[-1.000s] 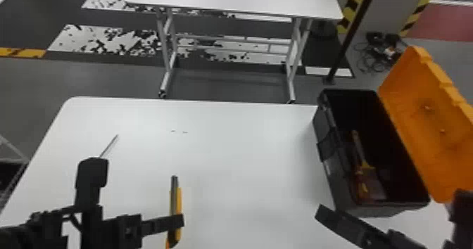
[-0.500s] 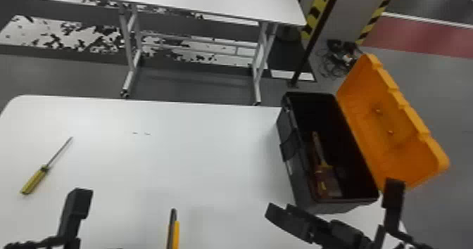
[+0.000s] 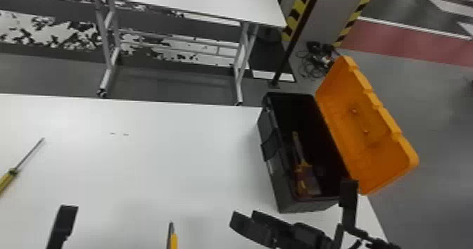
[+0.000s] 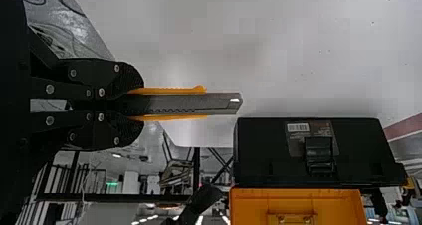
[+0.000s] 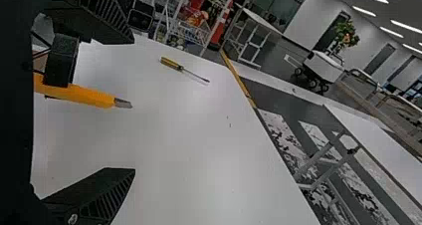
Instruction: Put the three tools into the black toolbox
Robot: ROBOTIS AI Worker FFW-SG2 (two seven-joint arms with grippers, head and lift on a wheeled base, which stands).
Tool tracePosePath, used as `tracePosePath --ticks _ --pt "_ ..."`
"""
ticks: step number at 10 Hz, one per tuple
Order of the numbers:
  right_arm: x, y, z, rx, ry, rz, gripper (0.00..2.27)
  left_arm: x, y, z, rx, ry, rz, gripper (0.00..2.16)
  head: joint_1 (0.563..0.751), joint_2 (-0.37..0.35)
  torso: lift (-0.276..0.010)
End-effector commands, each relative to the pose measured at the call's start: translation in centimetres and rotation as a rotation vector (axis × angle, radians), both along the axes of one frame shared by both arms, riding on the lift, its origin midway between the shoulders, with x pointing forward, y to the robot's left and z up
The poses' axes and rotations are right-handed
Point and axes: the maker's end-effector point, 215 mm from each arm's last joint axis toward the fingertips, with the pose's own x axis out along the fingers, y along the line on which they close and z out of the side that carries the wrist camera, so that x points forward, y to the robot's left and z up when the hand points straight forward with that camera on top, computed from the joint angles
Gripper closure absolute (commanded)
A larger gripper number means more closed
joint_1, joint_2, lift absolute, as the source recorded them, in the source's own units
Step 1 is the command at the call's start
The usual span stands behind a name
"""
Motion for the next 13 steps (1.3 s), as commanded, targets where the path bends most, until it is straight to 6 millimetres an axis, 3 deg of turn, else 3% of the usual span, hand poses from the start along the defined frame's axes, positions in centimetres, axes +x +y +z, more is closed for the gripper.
tracePosePath --ticks 1,4,7,9,13 --pt "-0.2 0.7 -0.1 0.007 0.008 0.013 0.08 -0.2 -0.5 0.2 -0.024 0.016 0.000 1.71 0.695 -0.273 -0.051" --pt "-1.0 0.9 -1.3 0.009 0.066 0.040 0.08 0.6 -1.6 1.3 -0.018 -0.031 -0.033 1.71 0.695 -0.275 -0.051" --pt "-2.3 3.1 -1.9 0.043 0.121 0.094 0.08 0.3 -3.6 1.6 0.036 -0.088 -0.115 1.71 0.695 -0.298 -0.051" --pt "-2.7 5.0 -3.0 0.067 0.159 0.131 0.08 0.5 -4.4 3.0 0.035 -0.135 -0.134 1.71 0.695 -0.296 -0.051" --pt "-1.6 7.2 -4.3 0.116 0.146 0.153 0.08 -0.3 -5.4 4.7 0.020 -0.180 -0.158 1.71 0.695 -0.237 -0.051"
